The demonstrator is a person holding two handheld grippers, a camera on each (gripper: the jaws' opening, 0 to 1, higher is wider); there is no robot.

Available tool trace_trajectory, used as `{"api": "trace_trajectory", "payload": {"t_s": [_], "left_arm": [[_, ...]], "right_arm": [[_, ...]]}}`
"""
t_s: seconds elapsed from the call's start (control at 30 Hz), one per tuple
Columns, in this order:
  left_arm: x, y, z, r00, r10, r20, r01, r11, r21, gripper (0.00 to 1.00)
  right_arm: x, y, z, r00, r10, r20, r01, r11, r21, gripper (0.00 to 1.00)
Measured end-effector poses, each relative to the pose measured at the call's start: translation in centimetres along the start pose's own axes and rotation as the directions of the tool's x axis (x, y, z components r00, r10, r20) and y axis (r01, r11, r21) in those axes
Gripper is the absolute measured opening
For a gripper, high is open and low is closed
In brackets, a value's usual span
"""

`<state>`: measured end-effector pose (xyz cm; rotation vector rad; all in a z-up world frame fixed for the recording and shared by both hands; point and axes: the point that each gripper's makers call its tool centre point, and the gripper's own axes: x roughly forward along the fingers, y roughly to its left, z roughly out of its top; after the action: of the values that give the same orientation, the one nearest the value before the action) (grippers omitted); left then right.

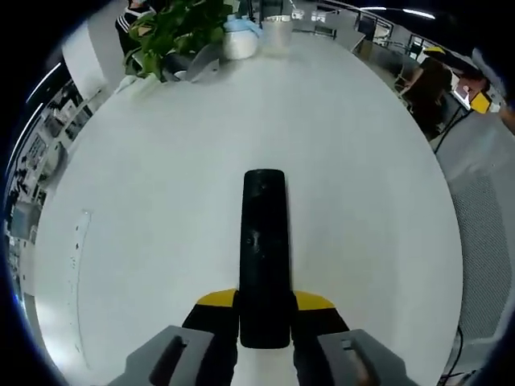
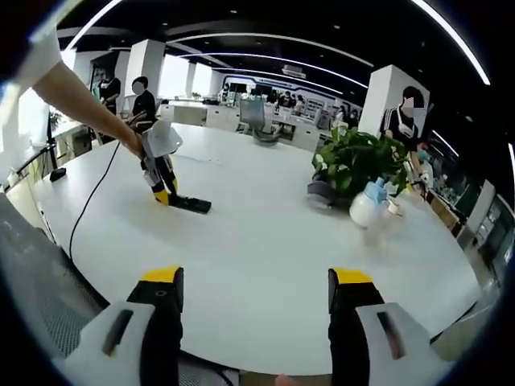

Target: Press the specified remote control buttons in sequence, fully releasing each button before pressing the next.

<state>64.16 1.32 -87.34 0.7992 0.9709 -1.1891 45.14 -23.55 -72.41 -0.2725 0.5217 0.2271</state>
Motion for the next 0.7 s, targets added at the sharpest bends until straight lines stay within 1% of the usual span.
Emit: {"api": "trace_trajectory", "payload": {"t_s": [0.27, 0.5, 0.63, 0.7], "left_arm": [[-0.02, 0.01, 0.03, 1.000, 0.007, -0.010, -0.007, 1.000, -0.008, 0.24], [-0.12, -0.08, 0.03, 1.000, 0.023, -0.015, -0.023, 1.000, -0.016, 0.23], [-0.14, -0.24, 0.04, 0.999, 0.041, -0.025, -0.040, 0.999, 0.014, 0.23], [-0.09, -0.41, 0.07, 0.998, 0.050, -0.039, -0.049, 0.998, 0.031, 0.23]], "right_arm": [[-0.07, -0.01, 0.13, 1.000, -0.002, 0.005, 0.002, 1.000, -0.007, 0.75], [-0.14, -0.08, 0.39, 1.000, -0.001, 0.020, 0.001, 1.000, 0.006, 0.74], [-0.17, -0.10, 0.40, 1.000, -0.005, 0.019, 0.005, 1.000, -0.004, 0.74], [-0.17, -0.09, 0.45, 1.000, -0.003, 0.022, 0.004, 1.000, -0.004, 0.74]]}}
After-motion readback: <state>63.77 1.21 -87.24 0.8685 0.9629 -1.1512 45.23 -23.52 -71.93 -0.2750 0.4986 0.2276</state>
